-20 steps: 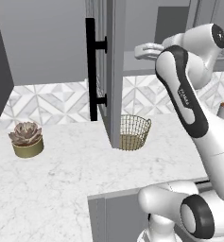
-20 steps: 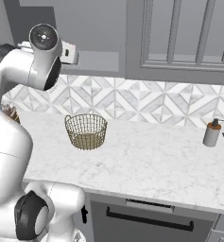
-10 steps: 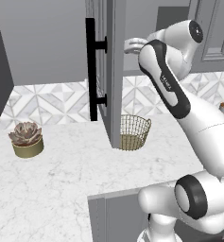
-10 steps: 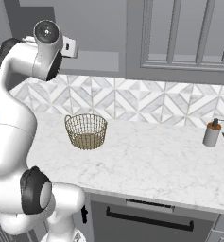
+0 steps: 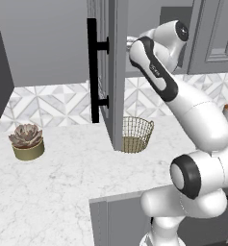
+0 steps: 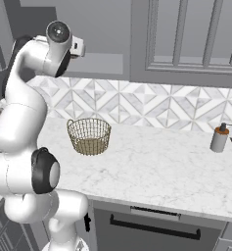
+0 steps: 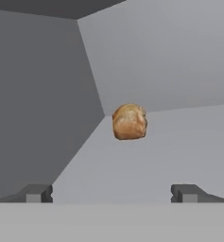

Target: Open the cabinet, pick up the bread from the cabinet and place it in the basket. Then move the basket to the dining counter.

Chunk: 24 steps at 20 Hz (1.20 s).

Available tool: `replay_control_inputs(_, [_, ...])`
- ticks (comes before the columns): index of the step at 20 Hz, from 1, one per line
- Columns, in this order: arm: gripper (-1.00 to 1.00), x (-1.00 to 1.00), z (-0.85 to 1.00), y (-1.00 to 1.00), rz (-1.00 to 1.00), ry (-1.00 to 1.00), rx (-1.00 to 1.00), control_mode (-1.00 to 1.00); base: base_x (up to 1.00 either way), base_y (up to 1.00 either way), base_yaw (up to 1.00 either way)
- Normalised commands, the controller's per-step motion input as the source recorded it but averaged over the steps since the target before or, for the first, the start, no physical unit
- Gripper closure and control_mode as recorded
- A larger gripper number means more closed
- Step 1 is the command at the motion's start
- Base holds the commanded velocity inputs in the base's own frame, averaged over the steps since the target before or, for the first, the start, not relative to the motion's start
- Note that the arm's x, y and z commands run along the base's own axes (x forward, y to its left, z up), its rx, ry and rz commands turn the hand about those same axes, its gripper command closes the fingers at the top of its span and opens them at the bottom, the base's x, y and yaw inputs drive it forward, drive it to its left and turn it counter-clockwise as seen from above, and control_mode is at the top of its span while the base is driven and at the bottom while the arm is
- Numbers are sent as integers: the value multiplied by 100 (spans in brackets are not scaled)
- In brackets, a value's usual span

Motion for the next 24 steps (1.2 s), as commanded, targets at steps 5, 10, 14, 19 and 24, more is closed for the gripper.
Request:
replay_control_inputs(5, [-100, 17, 0, 4, 6, 4, 0, -100, 0, 0, 0])
replay_control_inputs(10, [-100, 28, -11, 21, 4, 2, 0, -100, 0, 0, 0])
replay_control_inputs(14, [-100, 51, -25, 21, 0, 0, 0, -100, 0, 0, 0])
replay_control_inputs(19, [-100, 59, -7, 7, 0, 1, 0, -100, 0, 0, 0])
replay_control_inputs(24, [-100, 47, 0, 0, 0, 12, 0, -100, 0, 0, 0])
